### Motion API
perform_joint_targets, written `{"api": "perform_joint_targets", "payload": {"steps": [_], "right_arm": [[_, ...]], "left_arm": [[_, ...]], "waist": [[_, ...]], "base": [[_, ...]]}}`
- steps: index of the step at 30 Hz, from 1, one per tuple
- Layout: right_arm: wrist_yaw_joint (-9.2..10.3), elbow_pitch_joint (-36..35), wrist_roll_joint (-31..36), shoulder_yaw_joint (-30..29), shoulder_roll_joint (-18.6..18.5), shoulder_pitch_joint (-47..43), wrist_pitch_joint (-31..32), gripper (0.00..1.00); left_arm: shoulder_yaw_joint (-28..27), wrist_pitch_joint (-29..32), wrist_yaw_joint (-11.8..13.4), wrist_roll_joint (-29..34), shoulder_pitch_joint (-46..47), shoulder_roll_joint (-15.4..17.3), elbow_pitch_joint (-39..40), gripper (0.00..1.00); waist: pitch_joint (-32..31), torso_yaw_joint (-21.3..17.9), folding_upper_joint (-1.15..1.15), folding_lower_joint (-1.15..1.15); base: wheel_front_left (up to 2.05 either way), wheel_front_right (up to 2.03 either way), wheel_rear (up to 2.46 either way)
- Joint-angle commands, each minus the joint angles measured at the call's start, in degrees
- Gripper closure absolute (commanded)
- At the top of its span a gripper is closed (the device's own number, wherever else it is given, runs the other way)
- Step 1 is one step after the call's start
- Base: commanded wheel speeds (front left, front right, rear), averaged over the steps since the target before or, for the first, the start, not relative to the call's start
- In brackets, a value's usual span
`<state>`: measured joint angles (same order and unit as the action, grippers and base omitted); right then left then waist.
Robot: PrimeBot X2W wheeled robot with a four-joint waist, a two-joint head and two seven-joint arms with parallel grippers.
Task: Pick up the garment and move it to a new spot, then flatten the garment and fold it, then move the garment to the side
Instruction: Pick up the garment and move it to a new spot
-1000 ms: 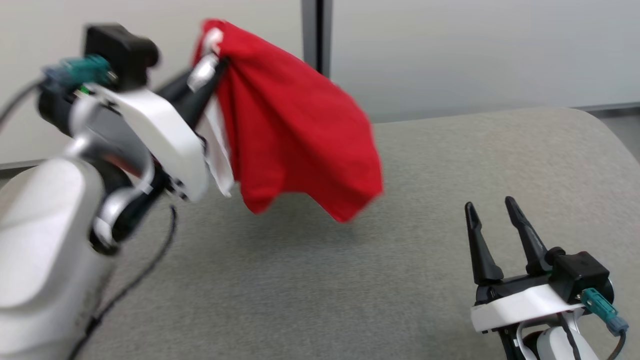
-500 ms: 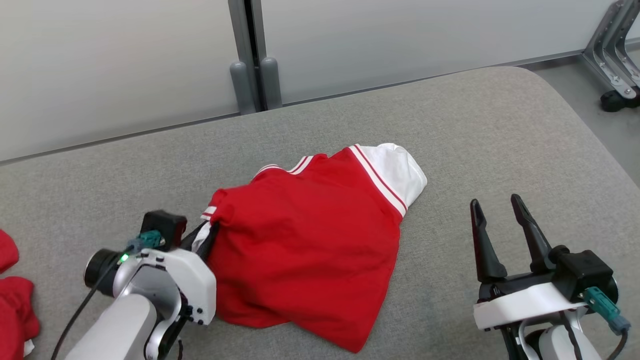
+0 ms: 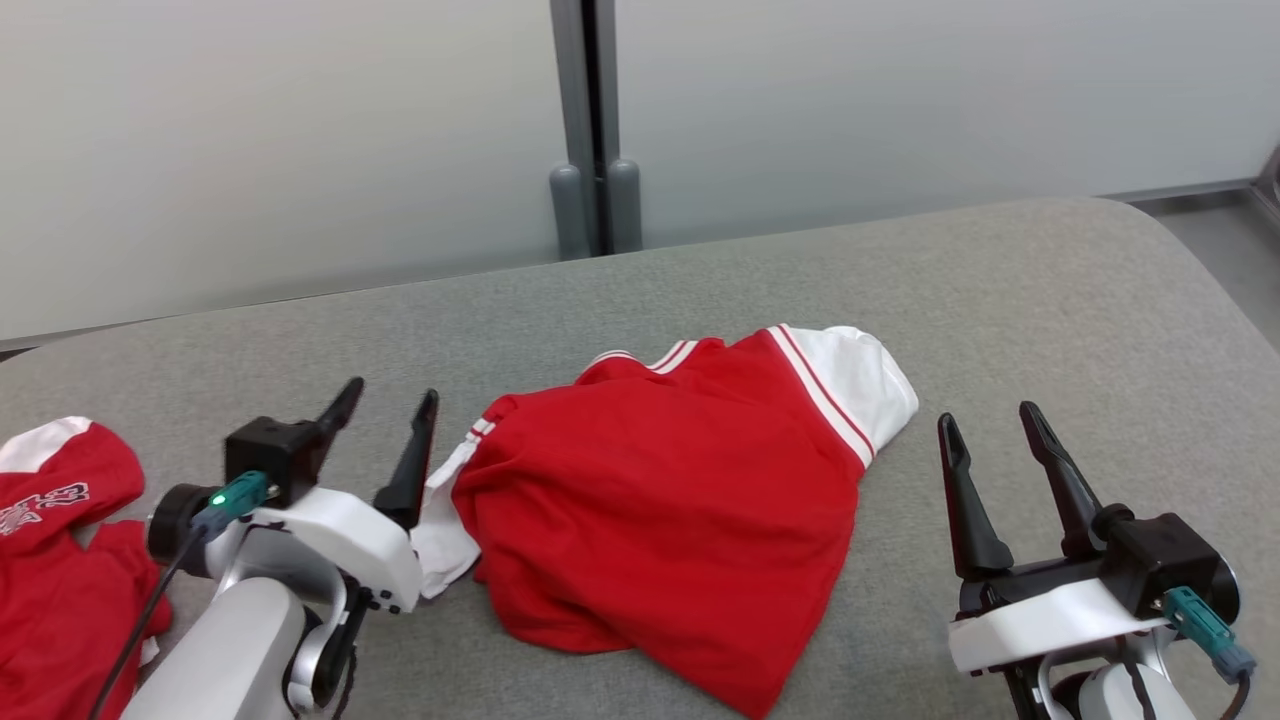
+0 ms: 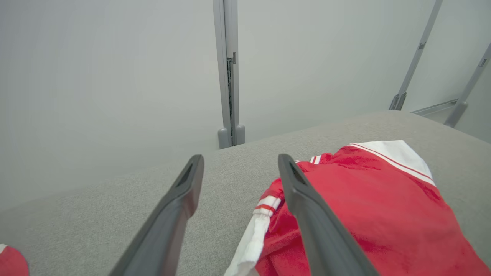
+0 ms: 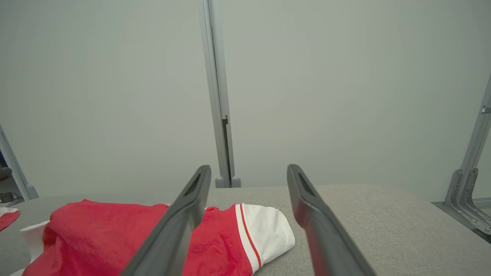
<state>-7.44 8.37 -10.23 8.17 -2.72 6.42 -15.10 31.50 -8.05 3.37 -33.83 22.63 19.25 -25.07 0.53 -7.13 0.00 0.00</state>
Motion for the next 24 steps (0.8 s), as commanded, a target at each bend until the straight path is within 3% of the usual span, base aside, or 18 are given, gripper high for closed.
{"api": "perform_joint_targets", "payload": {"steps": [1,12,18,24], "right_arm": [[-0.09,-0.54,0.25,-0.28,-0.32,-0.82,-0.10,0.00],[-0.09,-4.98,0.72,-3.47,-0.35,-5.79,-0.07,0.00],[-0.09,-7.15,0.99,-6.18,-0.31,-9.68,-0.07,0.00],[-0.09,-7.47,0.84,-6.89,-0.31,-9.90,-0.06,0.00]], "left_arm": [[-1.14,-1.57,1.59,0.27,-1.64,1.07,1.81,0.00],[-7.04,-7.07,9.34,2.35,-13.86,1.61,15.10,0.00],[-12.62,-7.10,9.26,4.69,-20.53,-2.43,19.13,0.00],[-16.75,-7.13,6.74,8.28,-24.46,-6.42,18.86,0.00]], "waist": [[-0.88,1.34,0.00,0.00],[-1.83,4.51,0.00,0.00],[-1.97,5.35,0.00,0.00],[-1.46,4.54,0.00,0.00]], "base": [[0.00,0.00,0.00],[0.00,0.00,0.00],[0.00,0.00,0.00],[0.00,0.00,0.00]]}}
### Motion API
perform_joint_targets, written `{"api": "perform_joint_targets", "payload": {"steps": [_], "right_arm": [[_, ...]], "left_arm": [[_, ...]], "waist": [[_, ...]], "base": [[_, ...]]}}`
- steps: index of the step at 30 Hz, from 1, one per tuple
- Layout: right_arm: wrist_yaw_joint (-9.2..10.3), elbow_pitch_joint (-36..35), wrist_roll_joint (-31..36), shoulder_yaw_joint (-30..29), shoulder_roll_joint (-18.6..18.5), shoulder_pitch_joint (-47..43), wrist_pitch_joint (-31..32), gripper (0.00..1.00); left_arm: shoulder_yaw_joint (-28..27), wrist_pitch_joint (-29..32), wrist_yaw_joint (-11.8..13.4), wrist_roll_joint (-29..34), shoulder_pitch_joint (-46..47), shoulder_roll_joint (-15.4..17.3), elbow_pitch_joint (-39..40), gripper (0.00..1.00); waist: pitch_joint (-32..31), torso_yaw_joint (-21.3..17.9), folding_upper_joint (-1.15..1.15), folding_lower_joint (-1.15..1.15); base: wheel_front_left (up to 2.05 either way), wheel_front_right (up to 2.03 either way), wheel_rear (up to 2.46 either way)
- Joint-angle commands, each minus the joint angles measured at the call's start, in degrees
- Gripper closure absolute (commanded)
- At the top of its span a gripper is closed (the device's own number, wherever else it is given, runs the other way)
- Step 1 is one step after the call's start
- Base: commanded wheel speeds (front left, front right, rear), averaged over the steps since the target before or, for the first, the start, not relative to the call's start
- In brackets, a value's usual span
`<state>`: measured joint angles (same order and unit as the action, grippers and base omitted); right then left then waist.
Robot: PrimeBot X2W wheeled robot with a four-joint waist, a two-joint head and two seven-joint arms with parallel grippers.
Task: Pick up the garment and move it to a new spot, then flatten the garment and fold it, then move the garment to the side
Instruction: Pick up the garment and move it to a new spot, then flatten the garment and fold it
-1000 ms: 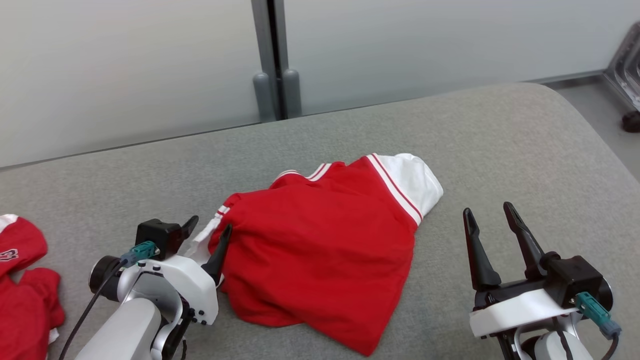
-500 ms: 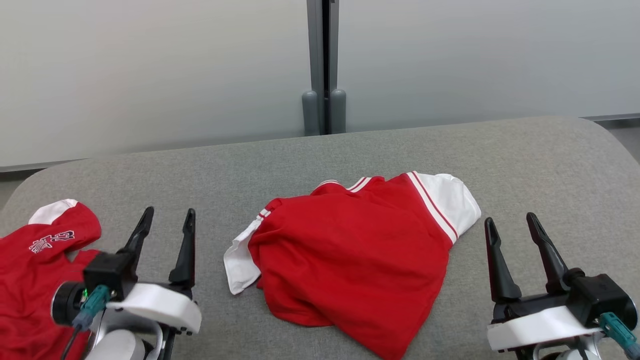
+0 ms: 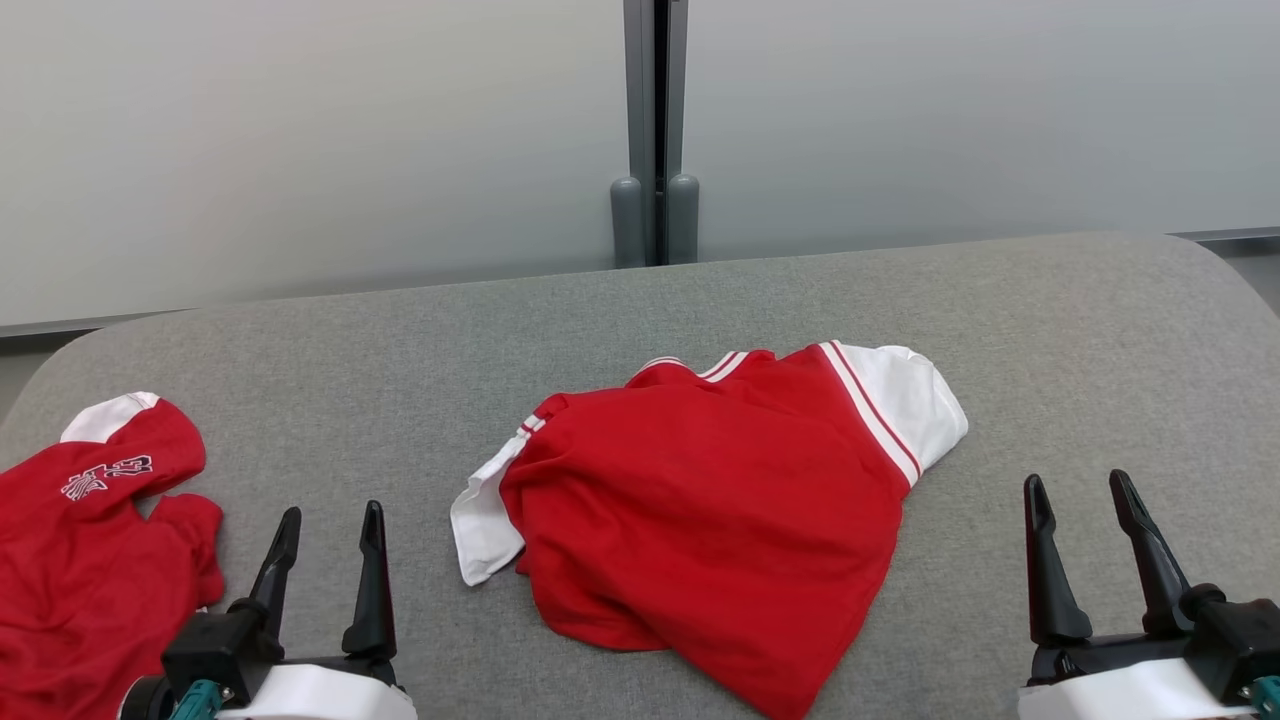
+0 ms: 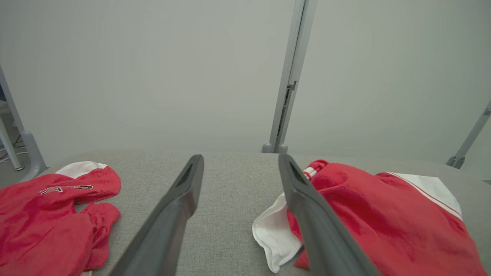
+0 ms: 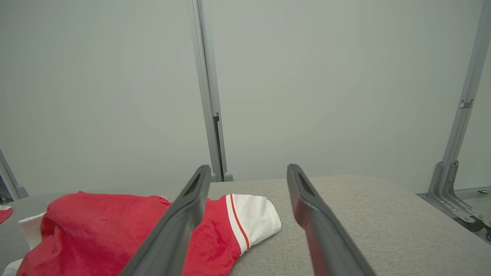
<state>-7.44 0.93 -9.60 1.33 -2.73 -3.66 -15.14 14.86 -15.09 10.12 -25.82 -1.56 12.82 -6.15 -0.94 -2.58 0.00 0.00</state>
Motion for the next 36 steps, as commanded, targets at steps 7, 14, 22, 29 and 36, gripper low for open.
{"api": "perform_joint_targets", "payload": {"steps": [7,14,22,29,36], "right_arm": [[-0.09,0.61,0.34,0.42,-0.30,1.32,-0.02,0.00],[-0.09,0.54,0.34,0.81,-0.30,1.68,-0.02,0.00],[-0.09,0.80,0.54,1.65,-0.30,2.34,-0.02,0.00],[-0.09,1.37,0.26,3.03,-0.31,4.44,-0.02,0.00],[-0.09,1.58,-0.51,3.86,-0.30,6.52,-0.02,0.00]], "left_arm": [[-2.44,-0.07,-2.43,2.28,-0.66,-2.08,-1.02,0.00],[-2.70,-0.04,-4.70,2.48,-0.70,-3.35,-3.56,0.00],[-0.28,6.19,-7.22,-0.03,2.57,-3.73,-3.76,0.00],[2.89,18.44,-9.88,-3.02,6.87,-3.65,-6.54,0.00],[3.66,28.56,-9.82,-5.73,11.61,-3.50,-12.66,0.00]], "waist": [[-0.08,-0.33,0.00,0.00],[-0.07,-0.59,0.00,0.00],[1.00,-1.10,0.00,0.00],[2.91,-3.33,0.00,0.00],[5.88,-6.44,0.00,0.00]], "base": [[0.00,0.00,0.00],[0.00,0.00,0.00],[0.00,0.00,0.00],[0.00,0.00,0.00],[0.00,0.00,0.00]]}}
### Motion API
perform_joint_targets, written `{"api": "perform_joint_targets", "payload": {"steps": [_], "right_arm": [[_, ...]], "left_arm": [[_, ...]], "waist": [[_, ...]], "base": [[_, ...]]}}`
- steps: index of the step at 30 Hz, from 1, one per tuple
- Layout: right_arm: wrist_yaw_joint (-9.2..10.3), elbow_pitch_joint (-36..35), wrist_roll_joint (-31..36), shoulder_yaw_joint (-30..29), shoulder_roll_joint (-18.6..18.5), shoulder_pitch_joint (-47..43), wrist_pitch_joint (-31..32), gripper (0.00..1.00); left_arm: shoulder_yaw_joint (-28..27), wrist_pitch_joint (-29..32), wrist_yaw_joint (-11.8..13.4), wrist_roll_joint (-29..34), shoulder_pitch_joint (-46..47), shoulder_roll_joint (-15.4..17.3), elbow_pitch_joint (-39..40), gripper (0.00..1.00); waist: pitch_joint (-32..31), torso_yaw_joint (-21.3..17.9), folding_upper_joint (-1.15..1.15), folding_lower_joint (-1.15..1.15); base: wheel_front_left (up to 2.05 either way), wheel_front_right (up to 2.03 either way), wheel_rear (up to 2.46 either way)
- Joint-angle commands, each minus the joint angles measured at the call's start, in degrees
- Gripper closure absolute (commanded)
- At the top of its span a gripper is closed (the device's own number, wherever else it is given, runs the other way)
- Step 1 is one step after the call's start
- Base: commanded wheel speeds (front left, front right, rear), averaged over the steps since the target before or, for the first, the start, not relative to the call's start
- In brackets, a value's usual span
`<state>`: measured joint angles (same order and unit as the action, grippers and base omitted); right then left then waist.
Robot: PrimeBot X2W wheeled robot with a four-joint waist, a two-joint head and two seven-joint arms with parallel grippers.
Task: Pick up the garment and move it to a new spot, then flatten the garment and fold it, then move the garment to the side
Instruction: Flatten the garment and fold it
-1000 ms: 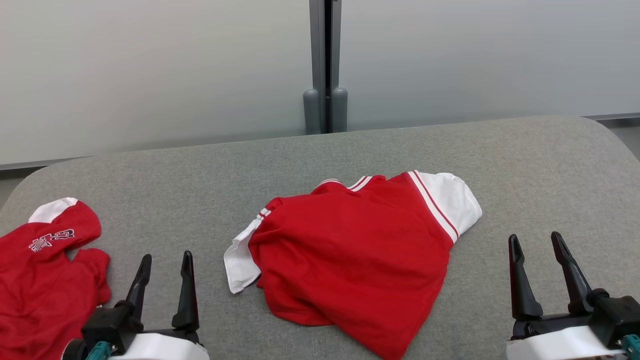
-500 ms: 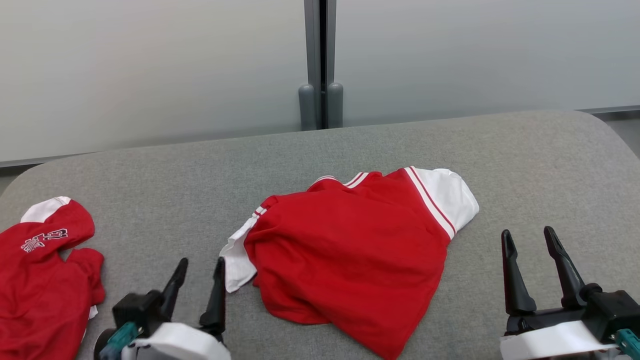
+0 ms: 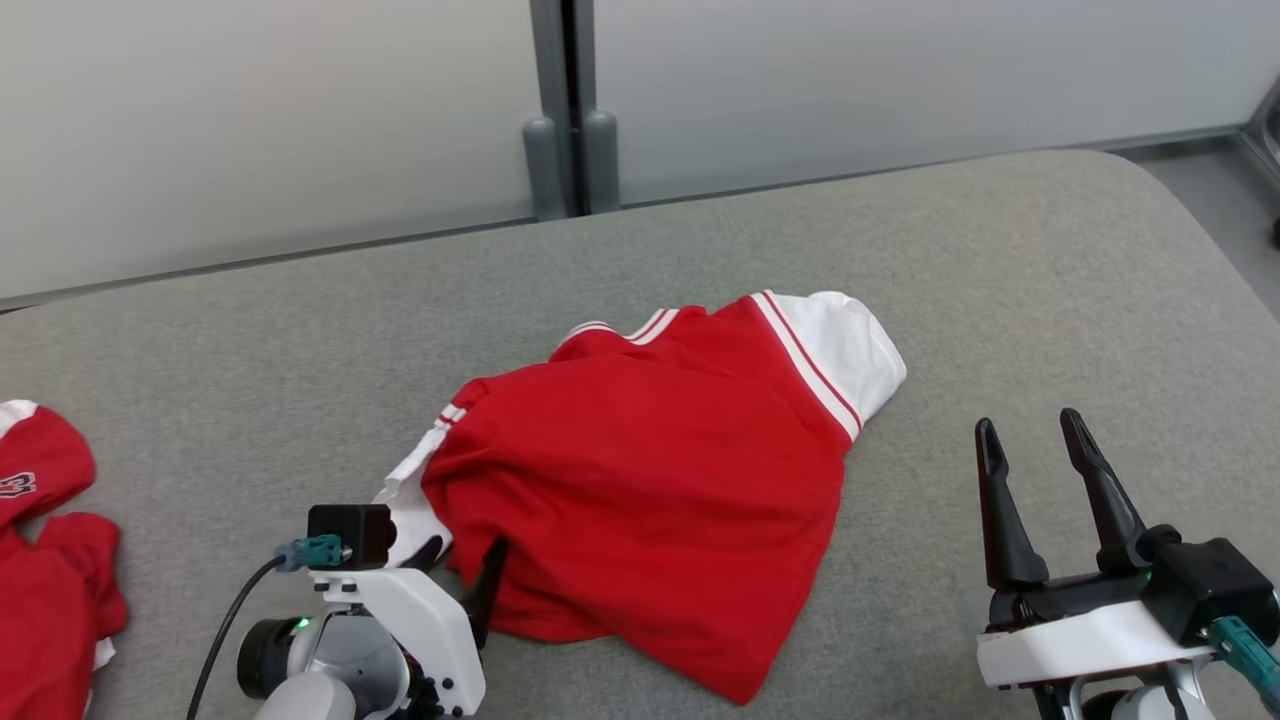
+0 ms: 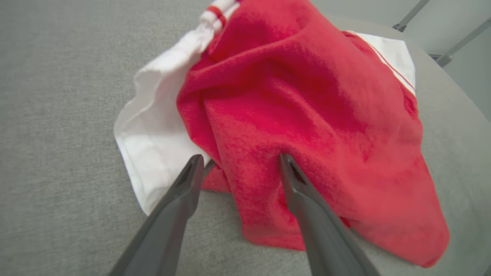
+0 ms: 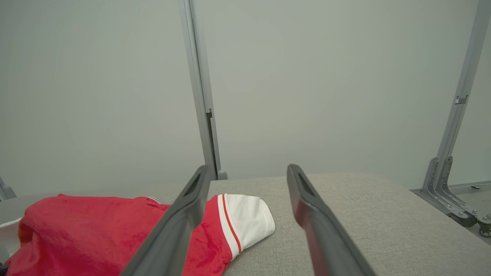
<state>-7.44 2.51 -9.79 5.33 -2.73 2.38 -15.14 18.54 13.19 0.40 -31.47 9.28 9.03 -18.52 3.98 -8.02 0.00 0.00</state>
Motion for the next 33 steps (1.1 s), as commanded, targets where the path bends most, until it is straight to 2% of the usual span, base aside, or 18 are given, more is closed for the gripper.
{"api": "perform_joint_targets", "payload": {"steps": [1,2,3,4,5,13,17,21,28,33], "right_arm": [[-0.09,0.02,-0.34,-0.09,-0.30,0.73,-0.02,0.00],[-0.09,0.07,-0.44,-0.06,-0.29,0.95,-0.02,0.00],[-0.09,0.06,-0.67,-0.03,-0.29,1.18,-0.02,0.00],[-0.09,0.04,-0.82,-0.04,-0.29,1.46,-0.03,0.00],[-0.09,-0.01,-0.95,-0.09,-0.30,1.68,-0.03,0.00],[-0.09,-0.47,-2.23,-0.49,-0.30,2.35,-0.02,0.00],[-0.09,-0.78,-2.36,-0.25,-0.30,3.36,-0.02,0.00],[-0.09,-1.54,-2.42,-0.26,-0.28,4.67,-0.02,0.00],[-0.09,-1.79,-3.18,0.88,-0.30,6.95,-0.03,0.00],[-0.09,-1.67,-3.88,1.41,-0.30,8.33,-0.02,0.00]], "left_arm": [[0.31,1.73,-0.49,-0.71,1.04,0.28,-1.31,0.00],[0.54,2.82,-1.03,-1.21,1.61,0.17,-2.10,0.00],[0.59,3.52,-1.47,-1.40,2.51,0.42,-2.69,0.07],[0.72,3.73,-1.84,-1.29,3.24,0.83,-3.12,0.80],[0.70,3.44,-1.96,-1.12,3.76,1.02,-3.38,1.00],[-1.84,0.27,-2.06,-1.50,5.76,3.23,-1.89,1.00],[-4.24,2.47,-2.39,-3.01,8.36,6.33,-0.57,1.00],[-6.63,7.37,-3.52,-5.37,13.19,10.40,-0.55,1.00],[-7.39,14.85,-5.76,-7.44,24.45,15.49,-9.39,1.00],[-5.84,14.20,-7.01,-6.67,29.92,16.87,-16.20,1.00]], "waist": [[1.34,-1.40,0.00,0.00],[1.73,-1.79,0.00,0.00],[2.11,-2.18,0.00,0.00],[2.45,-2.59,0.00,0.00],[2.79,-2.97,0.00,0.00],[4.14,-5.39,0.00,0.00],[5.07,-6.56,0.00,0.00],[6.80,-7.29,0.00,0.00],[10.03,-9.14,0.00,0.00],[11.42,-10.05,0.00,0.00]], "base": [[0.00,0.00,0.00],[0.00,0.00,0.00],[0.00,0.00,0.00],[0.00,0.00,0.00],[0.00,0.00,0.00],[0.00,0.00,0.00],[0.00,0.00,0.00],[0.00,0.00,0.00],[0.00,0.00,0.00],[0.00,0.00,0.00]]}}
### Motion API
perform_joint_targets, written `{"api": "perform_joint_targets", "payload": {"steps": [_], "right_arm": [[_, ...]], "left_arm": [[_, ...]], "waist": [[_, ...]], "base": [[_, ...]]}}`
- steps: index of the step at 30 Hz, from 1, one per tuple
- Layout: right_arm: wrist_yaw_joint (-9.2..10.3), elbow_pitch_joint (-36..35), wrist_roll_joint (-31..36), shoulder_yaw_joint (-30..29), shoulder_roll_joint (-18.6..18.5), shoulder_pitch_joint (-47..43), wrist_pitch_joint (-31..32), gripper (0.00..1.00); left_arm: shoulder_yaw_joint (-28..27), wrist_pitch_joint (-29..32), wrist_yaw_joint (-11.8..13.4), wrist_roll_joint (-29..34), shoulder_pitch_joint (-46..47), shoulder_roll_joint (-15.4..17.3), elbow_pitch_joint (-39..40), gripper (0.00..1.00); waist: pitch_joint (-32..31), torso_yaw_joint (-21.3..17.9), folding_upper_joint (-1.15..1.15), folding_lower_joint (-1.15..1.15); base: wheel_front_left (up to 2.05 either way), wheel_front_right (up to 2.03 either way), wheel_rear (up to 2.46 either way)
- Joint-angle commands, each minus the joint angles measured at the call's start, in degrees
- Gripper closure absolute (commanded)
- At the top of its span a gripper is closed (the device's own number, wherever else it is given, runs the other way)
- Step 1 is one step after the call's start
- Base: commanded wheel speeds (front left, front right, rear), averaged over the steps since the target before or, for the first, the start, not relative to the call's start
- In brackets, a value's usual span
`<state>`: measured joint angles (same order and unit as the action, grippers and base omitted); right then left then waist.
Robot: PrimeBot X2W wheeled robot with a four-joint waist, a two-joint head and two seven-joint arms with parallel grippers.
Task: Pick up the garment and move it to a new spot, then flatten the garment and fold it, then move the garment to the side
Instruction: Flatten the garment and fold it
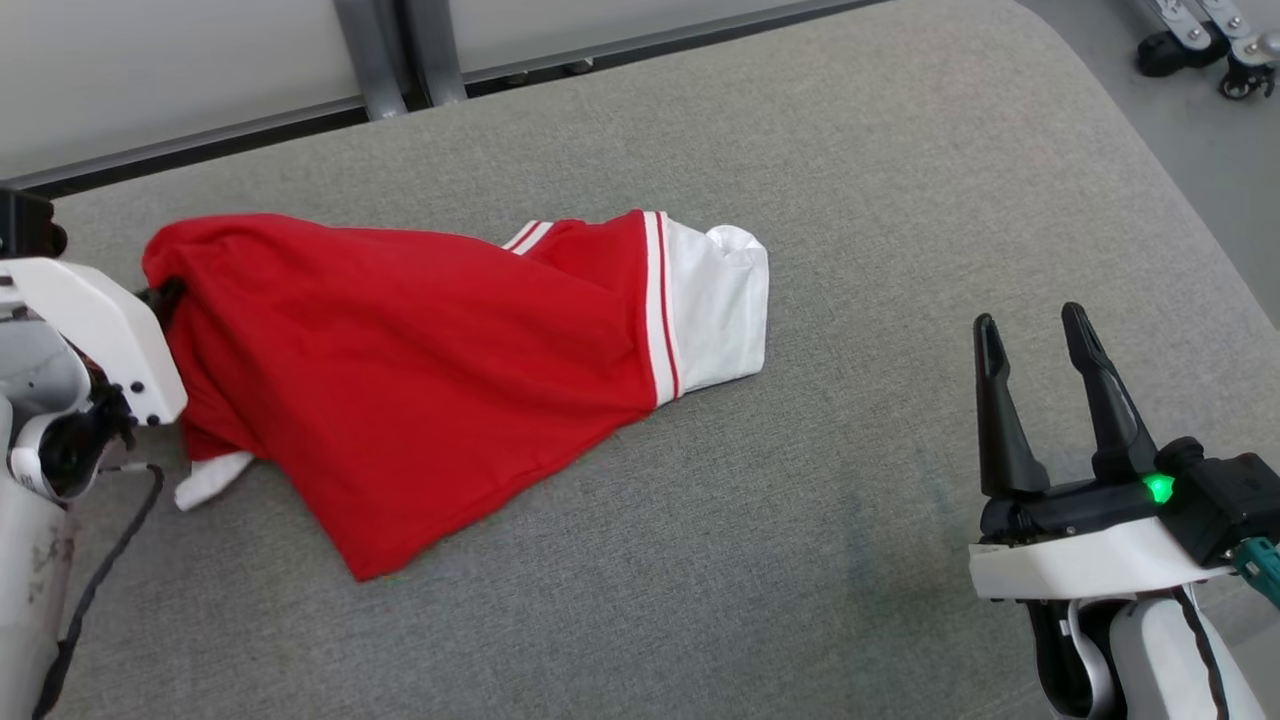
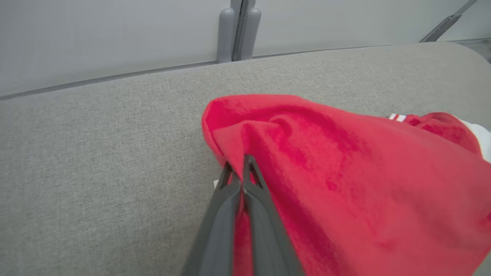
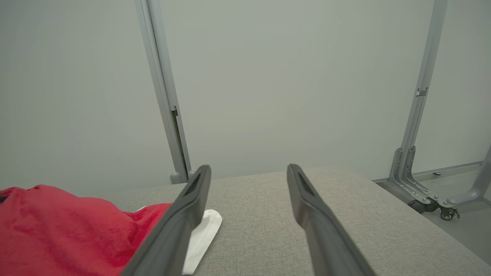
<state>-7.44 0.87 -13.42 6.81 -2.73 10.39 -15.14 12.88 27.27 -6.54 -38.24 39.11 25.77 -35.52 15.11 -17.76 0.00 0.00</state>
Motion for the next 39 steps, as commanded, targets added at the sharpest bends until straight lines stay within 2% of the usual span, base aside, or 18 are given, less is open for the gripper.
{"api": "perform_joint_targets", "payload": {"steps": [1,3,4,5,8,13,15,16,19,20,22,25,29,32,35,39], "right_arm": [[-0.09,0.01,-0.31,-0.10,-0.29,0.52,-0.03,0.00],[-0.09,0.12,-0.40,-0.26,-0.29,0.87,-0.02,0.00],[-0.09,0.23,-0.46,-0.13,-0.27,0.98,-0.02,0.00],[-0.09,0.47,-0.43,0.13,-0.27,0.99,-0.02,0.00],[-0.09,0.95,-0.17,0.44,-0.31,0.87,-0.02,0.00],[-0.09,1.81,0.80,0.36,-0.32,-0.55,-0.02,0.00],[-0.09,2.15,1.13,0.08,-0.32,-1.18,-0.02,0.00],[-0.09,2.51,1.61,-0.16,-0.31,-2.09,-0.02,0.00],[-0.09,2.68,1.75,-0.34,-0.31,-2.76,-0.02,0.00],[-0.09,2.80,2.04,-0.48,-0.32,-3.42,-0.02,0.00],[-0.09,2.87,2.18,-0.71,-0.34,-4.23,-0.02,0.00],[-0.09,2.38,2.47,-1.11,-0.30,-5.05,-0.02,0.00],[-0.09,1.39,1.85,-2.24,-0.33,-6.87,-0.02,0.00],[-0.09,0.69,1.79,-2.89,-0.32,-8.33,-0.02,0.00],[-0.09,0.45,1.80,-3.37,-0.34,-9.54,-0.02,0.00],[-0.09,0.23,1.78,-3.67,-0.29,-10.44,-0.01,0.00]], "left_arm": [[0.26,-0.89,-0.28,0.54,1.38,0.33,-0.81,1.00],[1.53,-2.78,-0.56,1.04,3.25,0.05,-3.78,1.00],[2.11,-3.57,-0.74,0.99,3.99,-0.34,-5.21,0.88],[2.84,-4.13,-0.86,0.81,4.52,-0.72,-6.44,0.00],[5.45,-6.35,-0.96,-0.38,5.34,-1.91,-7.86,0.00],[10.29,-12.87,-0.89,-2.94,2.28,-0.73,-4.92,0.00],[10.97,-16.44,-0.90,-3.60,0.91,-0.11,-3.20,0.00],[10.96,-20.34,-0.91,-4.01,-1.40,0.11,-1.31,0.00],[10.80,-23.97,-0.82,-3.75,-4.50,-0.04,0.86,0.00],[10.29,-27.81,0.78,-2.94,-7.66,-0.20,3.81,0.00],[9.51,-31.96,3.35,-2.36,-11.66,-0.65,7.45,0.00],[8.50,-38.24,8.64,-0.35,-18.14,-1.52,12.78,0.00],[6.57,-41.72,14.07,0.90,-26.71,-4.00,20.43,0.00],[4.28,-42.40,17.03,2.43,-32.71,-6.61,26.09,0.00],[1.95,-42.48,17.63,5.47,-38.27,-9.43,31.91,0.00],[1.92,-42.45,15.83,7.90,-42.32,-11.96,34.09,0.00]], "waist": [[0.42,-0.37,0.00,0.00],[0.33,-0.14,0.00,0.00],[0.14,0.12,0.00,0.00],[-0.17,0.44,0.00,0.00],[-1.40,1.76,0.00,0.00],[-4.58,4.91,0.00,0.00],[-6.12,6.36,0.00,0.00],[-7.73,7.79,0.00,0.00],[-9.07,9.13,0.00,0.00],[-10.19,10.27,0.00,0.00],[-11.30,11.27,0.00,0.00],[-12.38,12.50,0.00,0.00],[-13.37,13.59,0.00,0.00],[-14.22,14.04,0.00,0.00],[-14.65,13.98,0.00,0.00],[-14.86,13.86,0.00,0.00]], "base": [[0.00,0.00,0.00],[0.00,0.00,0.00],[0.00,0.00,0.00],[0.00,0.00,0.00],[0.00,0.00,0.00],[0.00,0.00,0.00],[0.00,0.00,0.00],[0.00,0.00,0.00],[0.00,0.00,0.00],[0.00,0.00,0.00],[0.00,0.00,0.00],[0.00,0.00,0.00],[0.00,0.00,0.00],[0.00,0.00,0.00],[0.00,0.00,0.00],[0.00,0.00,0.00]]}}
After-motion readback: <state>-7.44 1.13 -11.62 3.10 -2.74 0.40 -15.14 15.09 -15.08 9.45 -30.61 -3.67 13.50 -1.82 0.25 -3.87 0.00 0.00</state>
